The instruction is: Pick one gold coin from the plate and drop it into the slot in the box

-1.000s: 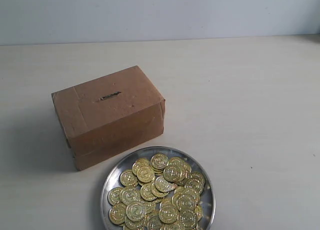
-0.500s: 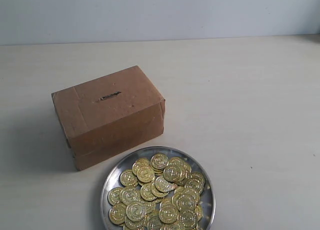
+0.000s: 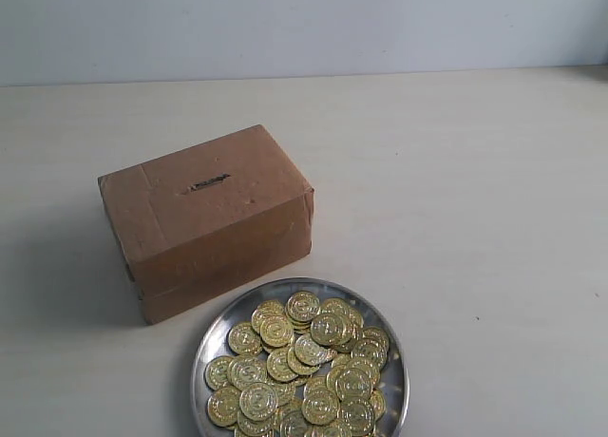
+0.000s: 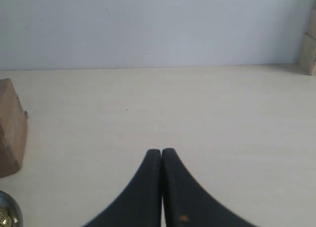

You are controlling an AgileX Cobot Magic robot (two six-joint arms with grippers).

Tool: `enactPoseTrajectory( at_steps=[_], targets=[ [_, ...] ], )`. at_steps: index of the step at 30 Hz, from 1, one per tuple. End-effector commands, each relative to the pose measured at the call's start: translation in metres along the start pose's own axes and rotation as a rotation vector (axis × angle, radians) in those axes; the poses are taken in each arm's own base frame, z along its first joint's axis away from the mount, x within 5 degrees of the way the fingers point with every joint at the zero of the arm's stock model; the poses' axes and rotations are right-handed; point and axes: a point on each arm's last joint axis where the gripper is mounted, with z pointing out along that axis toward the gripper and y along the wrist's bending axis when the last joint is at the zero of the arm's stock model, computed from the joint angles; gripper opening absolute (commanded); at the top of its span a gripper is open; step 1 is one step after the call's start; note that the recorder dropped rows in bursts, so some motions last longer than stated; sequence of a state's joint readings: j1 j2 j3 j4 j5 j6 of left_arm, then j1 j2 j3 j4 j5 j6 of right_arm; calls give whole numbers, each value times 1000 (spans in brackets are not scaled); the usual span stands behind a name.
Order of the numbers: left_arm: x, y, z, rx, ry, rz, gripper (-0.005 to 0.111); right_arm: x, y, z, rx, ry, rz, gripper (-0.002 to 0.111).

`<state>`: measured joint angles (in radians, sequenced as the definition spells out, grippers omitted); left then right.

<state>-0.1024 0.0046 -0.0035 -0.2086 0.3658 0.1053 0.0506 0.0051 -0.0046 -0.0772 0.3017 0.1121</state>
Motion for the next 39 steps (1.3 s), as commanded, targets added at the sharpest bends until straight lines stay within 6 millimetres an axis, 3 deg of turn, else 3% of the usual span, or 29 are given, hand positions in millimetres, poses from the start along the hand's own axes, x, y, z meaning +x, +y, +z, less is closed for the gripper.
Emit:
enactPoseTrajectory(
  at_steps=[1, 19, 24, 30, 35, 39],
  targets=[
    [0, -1, 0, 10, -6, -16, 0, -6, 2, 0, -20, -79, 57, 0],
    [0, -1, 0, 10, -6, -16, 0, -17, 3, -2, -41, -200, 110, 0],
    [0, -1, 0, 10, -6, -16, 0, -27, 3, -4, -49, -309, 125, 0],
    [0, -1, 0, 10, -6, -16, 0, -33, 3, -7, -107, -379, 405, 0],
    [0, -1, 0, 10, -6, -16, 0, -35, 3, -8, -111, -393, 405, 0],
    [0, -1, 0, 10, -6, -16, 0, -66, 3, -22, -146, -497, 442, 0]
  ],
)
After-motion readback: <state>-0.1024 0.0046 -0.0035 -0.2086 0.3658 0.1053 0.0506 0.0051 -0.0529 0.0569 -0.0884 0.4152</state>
